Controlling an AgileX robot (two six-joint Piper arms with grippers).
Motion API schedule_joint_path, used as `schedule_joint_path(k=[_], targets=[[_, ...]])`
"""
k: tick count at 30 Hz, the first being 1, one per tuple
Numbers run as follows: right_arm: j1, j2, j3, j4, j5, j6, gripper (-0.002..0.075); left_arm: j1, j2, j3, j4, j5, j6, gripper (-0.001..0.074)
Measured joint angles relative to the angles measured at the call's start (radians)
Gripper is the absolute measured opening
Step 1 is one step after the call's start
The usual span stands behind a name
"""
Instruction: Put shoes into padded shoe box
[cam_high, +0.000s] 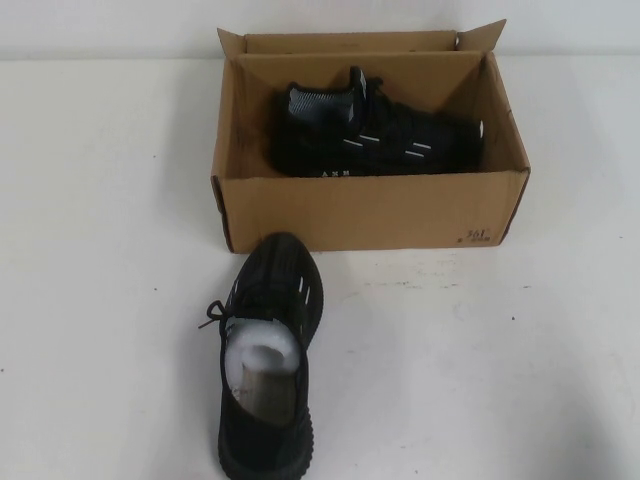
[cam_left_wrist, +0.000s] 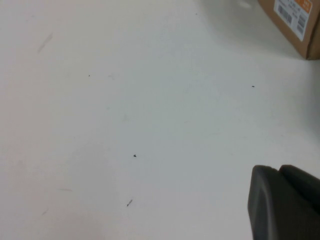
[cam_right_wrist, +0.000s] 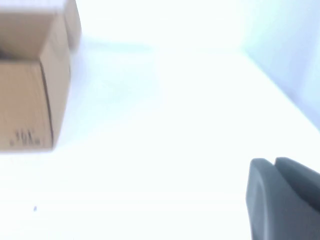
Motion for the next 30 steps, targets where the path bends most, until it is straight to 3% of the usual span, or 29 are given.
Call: schedule_joint_path(k=[11,24,30], targets=[[-0.004,-0.120,0.105,0.004,-0.080,0.000,-0.0008,0.000,0.000,0.000,0.000,0.000,0.000,-0.0004],[0.073,-0.120,0.105,-0.011,-0.086,-0.003,-0.0008,0.000,0.000,0.000,0.000,0.000,0.000,-0.0004],[0.075,-0.121,0.105,0.152,-0.038,-0.220,-0.0008,0.000,0.000,0.000,0.000,0.000,0.000,-0.0004]])
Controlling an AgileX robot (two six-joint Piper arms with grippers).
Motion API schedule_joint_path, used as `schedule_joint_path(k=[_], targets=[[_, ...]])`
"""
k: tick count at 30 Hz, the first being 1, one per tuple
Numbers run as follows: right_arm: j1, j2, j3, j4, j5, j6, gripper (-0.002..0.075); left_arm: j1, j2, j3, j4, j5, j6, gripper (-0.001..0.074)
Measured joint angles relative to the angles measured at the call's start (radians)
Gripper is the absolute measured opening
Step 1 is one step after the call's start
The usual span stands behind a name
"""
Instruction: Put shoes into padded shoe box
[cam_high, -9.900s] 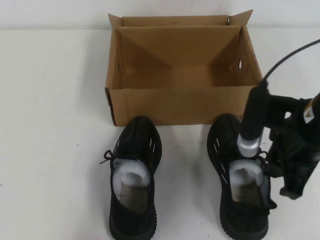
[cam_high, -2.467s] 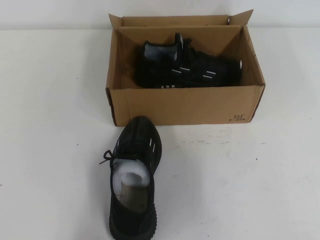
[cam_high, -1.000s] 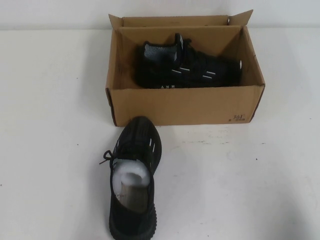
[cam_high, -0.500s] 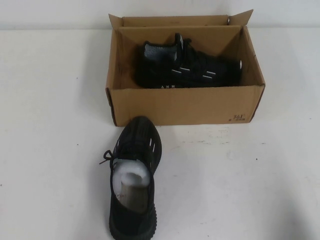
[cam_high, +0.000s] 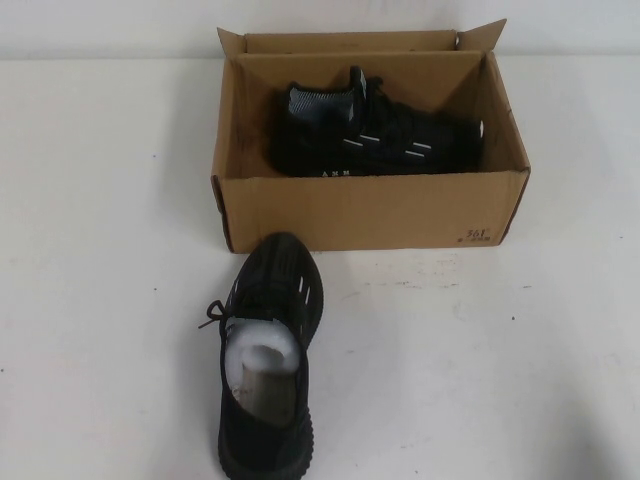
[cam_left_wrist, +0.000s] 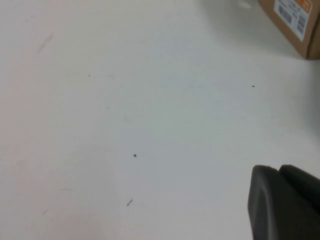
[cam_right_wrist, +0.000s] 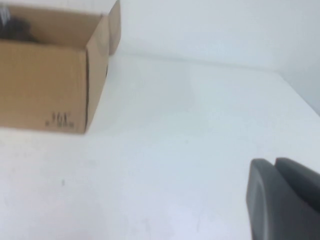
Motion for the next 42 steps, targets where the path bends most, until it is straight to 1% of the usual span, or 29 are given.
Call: schedule_joint_path(k=[4,11,42], targets=[[0.000,0.000,0.000,0.030,0.052,-0.058,-0.0008,0.000,0.000,0.000,0.000,0.000,0.000,-0.0004],[0.000,0.000,0.000,0.035,0.208,-0.053,-0.0008,0.000,0.000,0.000,0.000,0.000,0.000,-0.0004],[0.000,0.000,0.000,0.035,0.220,-0.047,-0.0008,0.000,0.000,0.000,0.000,0.000,0.000,-0.0005]])
